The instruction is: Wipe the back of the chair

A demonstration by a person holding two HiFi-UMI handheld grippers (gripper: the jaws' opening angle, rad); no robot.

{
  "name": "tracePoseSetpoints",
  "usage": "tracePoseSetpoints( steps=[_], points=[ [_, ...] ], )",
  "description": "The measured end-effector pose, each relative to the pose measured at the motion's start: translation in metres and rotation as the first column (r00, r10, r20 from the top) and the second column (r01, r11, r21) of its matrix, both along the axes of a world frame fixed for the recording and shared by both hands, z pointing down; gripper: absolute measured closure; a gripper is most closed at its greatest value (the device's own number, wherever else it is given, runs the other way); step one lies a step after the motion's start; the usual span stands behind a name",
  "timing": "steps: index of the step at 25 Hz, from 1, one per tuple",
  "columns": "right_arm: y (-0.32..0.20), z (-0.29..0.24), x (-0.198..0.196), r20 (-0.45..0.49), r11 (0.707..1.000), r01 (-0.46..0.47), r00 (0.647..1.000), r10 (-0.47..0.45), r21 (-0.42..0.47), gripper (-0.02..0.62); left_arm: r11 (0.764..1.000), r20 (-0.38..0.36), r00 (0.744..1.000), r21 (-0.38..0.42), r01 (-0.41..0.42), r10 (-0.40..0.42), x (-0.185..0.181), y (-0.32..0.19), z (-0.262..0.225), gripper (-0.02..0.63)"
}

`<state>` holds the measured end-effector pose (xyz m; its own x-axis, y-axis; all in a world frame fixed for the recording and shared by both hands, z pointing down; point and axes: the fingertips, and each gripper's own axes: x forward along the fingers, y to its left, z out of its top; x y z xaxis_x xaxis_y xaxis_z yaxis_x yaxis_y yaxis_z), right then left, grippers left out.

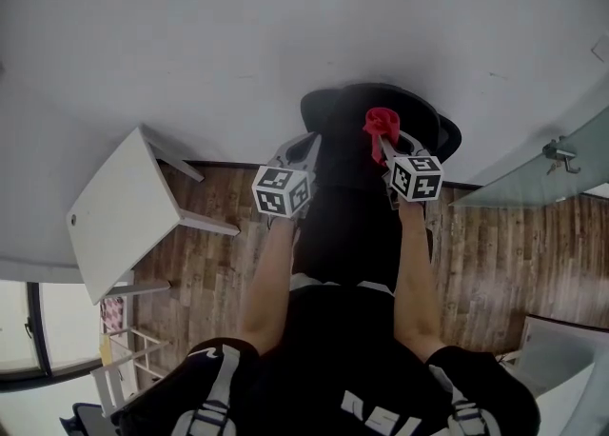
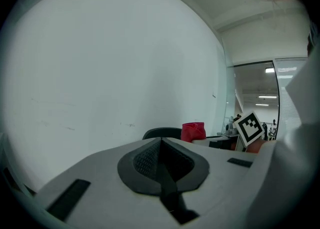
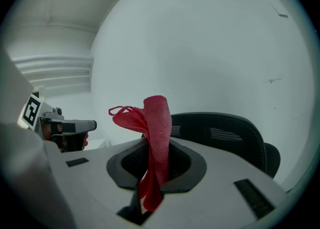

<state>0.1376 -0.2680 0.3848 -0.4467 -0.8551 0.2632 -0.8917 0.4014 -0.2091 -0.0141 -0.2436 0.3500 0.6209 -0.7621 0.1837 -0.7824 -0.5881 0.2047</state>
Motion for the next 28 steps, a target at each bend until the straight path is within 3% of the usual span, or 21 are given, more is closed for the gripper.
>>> tracePoseSetpoints(
  steps=[7, 15, 28],
  points=[
    [-0.015, 0.006, -0.027, -0.018, 1.000, 0.006, 1.000, -0.006, -0.012, 0.524, 1.000, -0.019, 1.000, -0.006, -0.016, 0.015, -0.017, -0.020, 0.004, 0.583],
    [-0.030, 0.021, -0.032, -0.041, 0.999, 0.011, 0.999, -0.013, -0.038, 0.523, 0.999, -0.041, 0.999, -0.024, -0.027, 0.026, -0.012, -0.034, 0.014, 0.583],
    [-0.054, 0.032, -0.051, 0.007, 0.999, 0.022, 1.000, -0.022, -0.042, 0.523, 0.999, -0.024, 1.000, -0.043, -0.003, 0.002, -0.018, -0.044, 0.024, 0.583]
  ],
)
